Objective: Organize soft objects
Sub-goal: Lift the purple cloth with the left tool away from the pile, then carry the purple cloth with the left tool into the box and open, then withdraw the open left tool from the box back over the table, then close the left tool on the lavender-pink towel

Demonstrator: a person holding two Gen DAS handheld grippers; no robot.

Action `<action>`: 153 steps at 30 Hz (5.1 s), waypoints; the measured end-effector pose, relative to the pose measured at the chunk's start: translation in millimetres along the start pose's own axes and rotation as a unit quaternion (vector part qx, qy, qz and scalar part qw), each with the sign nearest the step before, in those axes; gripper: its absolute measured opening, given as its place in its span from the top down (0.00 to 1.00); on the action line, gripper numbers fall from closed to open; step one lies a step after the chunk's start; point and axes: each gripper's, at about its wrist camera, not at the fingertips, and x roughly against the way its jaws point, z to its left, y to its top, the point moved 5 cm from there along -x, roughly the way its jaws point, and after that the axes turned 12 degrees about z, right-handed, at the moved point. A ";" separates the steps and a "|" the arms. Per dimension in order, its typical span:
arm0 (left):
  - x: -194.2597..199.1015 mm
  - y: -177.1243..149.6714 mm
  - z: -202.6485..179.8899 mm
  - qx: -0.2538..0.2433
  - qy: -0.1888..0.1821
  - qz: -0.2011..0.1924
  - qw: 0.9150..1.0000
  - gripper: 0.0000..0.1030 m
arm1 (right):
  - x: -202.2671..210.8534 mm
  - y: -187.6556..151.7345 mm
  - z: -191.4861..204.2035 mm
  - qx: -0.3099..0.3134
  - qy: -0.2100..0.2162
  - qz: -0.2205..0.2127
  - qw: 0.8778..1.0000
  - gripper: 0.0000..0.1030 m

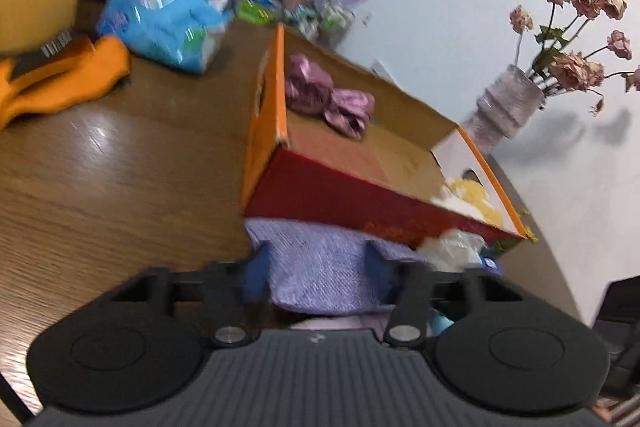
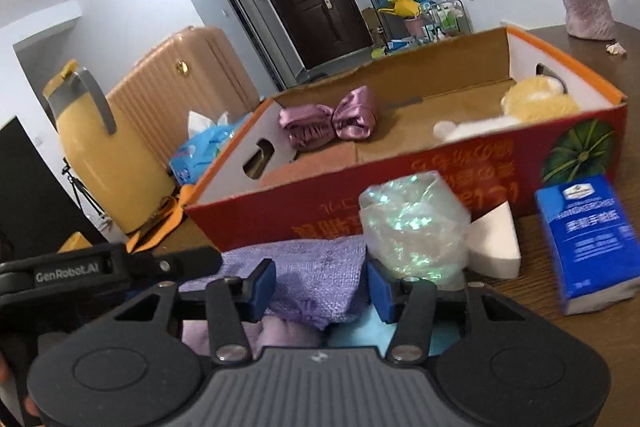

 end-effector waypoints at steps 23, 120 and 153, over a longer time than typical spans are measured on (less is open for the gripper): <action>97.9 -205.8 -90.0 -0.104 -0.063 -0.063 0.991 0.90 | 165.5 -167.2 15.1 0.115 0.006 -0.061 0.991 0.95; 170.4 -111.5 -110.2 -0.224 0.120 -0.168 0.953 0.07 | 231.2 -50.7 5.4 0.168 -0.070 -0.143 0.973 0.35; 51.7 -73.9 -17.6 -0.063 0.027 -0.061 0.996 0.36 | 69.4 -49.4 27.3 0.101 0.017 -0.035 0.994 0.59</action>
